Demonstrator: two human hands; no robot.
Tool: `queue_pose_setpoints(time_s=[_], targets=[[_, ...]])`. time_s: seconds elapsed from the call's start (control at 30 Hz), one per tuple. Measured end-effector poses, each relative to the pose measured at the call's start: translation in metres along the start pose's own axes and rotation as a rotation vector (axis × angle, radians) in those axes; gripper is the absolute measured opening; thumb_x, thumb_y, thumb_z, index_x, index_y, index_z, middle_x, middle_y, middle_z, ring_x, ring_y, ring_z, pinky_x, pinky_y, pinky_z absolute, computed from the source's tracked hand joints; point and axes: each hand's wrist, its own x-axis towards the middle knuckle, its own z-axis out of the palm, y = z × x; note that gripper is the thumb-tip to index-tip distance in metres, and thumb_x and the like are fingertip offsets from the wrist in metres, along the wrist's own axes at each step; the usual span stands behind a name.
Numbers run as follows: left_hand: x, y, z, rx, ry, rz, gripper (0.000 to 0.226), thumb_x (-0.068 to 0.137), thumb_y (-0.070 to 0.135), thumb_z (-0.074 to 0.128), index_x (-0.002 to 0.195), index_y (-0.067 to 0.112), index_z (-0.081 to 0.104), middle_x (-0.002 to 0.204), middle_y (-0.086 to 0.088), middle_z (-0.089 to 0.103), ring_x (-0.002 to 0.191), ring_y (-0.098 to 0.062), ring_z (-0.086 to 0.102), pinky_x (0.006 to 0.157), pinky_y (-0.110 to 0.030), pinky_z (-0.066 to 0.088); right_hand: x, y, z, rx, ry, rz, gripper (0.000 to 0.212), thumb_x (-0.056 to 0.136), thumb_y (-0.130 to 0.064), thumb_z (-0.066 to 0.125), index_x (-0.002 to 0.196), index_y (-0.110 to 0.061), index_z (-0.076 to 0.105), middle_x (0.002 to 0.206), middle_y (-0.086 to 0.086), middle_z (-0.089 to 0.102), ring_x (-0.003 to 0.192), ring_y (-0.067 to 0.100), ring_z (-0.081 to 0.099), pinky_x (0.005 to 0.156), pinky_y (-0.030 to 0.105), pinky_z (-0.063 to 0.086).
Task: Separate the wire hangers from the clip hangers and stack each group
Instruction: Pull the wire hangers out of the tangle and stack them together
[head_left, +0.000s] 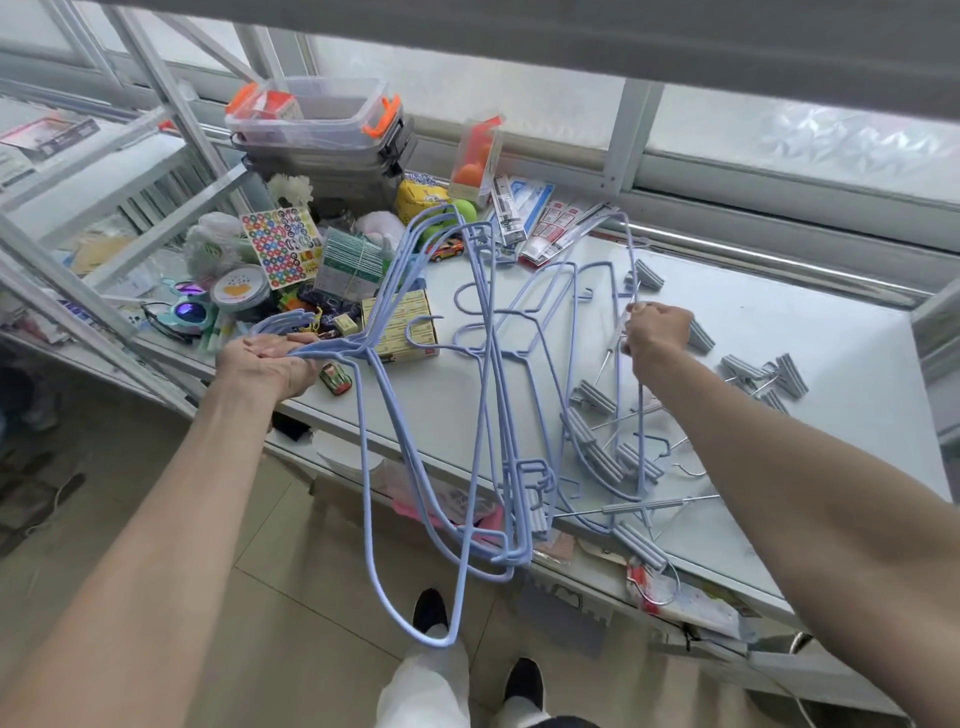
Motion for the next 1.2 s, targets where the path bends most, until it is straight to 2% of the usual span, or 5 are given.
queue_pose_setpoints(time_s=[0.23, 0.37, 0.73, 0.9, 1.2], targets=[[0.009, -0.022, -0.007, -0.005, -0.035, 0.068, 0.073, 0.105, 0.031, 0.02, 0.034, 0.017, 0.025, 0.026, 0.007, 0.021, 0.023, -0.009, 0.018, 0.042, -0.007, 0.033, 0.034, -0.018, -0.044, 0.115, 0.175, 0.054, 0.017, 0.09, -0.005, 0.052, 0.092, -0.006, 0.069, 0.088, 0.011, 0.064, 0.047, 0.017, 0.051, 0.033, 0.017, 0.04], [0.007, -0.046, -0.009, 0.107, -0.098, 0.079, 0.07, 0.092, 0.006, 0.031, 0.023, 0.012, 0.035, 0.024, 0.006, 0.021, 0.02, -0.009, 0.017, 0.036, -0.01, 0.026, 0.032, -0.025, -0.053, 0.301, -0.049, 0.144, 0.025, 0.095, -0.003, 0.036, 0.08, -0.006, 0.056, 0.05, 0.001, 0.058, 0.027, 0.005, 0.046, 0.034, 0.012, 0.031], [0.026, -0.074, -0.017, 0.057, -0.114, 0.001, 0.049, 0.098, 0.02, 0.041, 0.049, 0.016, 0.036, 0.03, 0.006, 0.028, 0.026, -0.009, 0.03, 0.039, -0.008, 0.036, -0.062, -0.003, 0.032, 0.249, -0.413, 0.217, 0.03, 0.099, 0.002, 0.036, 0.081, 0.001, 0.06, 0.056, 0.006, 0.04, 0.024, 0.004, 0.027, 0.029, 0.013, 0.022], [0.01, -0.08, -0.009, 0.199, -0.151, 0.025, 0.055, 0.09, 0.015, 0.047, 0.035, 0.013, 0.044, 0.04, 0.015, 0.03, 0.028, -0.012, 0.036, 0.042, -0.01, 0.033, -0.081, 0.021, 0.047, 0.089, -0.365, 0.137, 0.024, 0.095, -0.005, 0.048, 0.084, -0.003, 0.068, 0.057, 0.005, 0.049, 0.034, 0.011, 0.036, 0.034, 0.017, 0.031], [0.008, -0.079, -0.001, 0.181, -0.04, 0.018, 0.047, 0.097, 0.028, 0.041, 0.052, 0.017, 0.035, 0.034, 0.007, 0.033, 0.026, -0.011, 0.034, 0.056, -0.019, 0.037, -0.097, 0.029, 0.05, -0.212, -0.258, -0.013, 0.019, 0.081, -0.005, 0.045, 0.075, 0.007, 0.059, 0.081, 0.018, 0.061, 0.047, 0.03, 0.055, 0.032, 0.021, 0.041]])
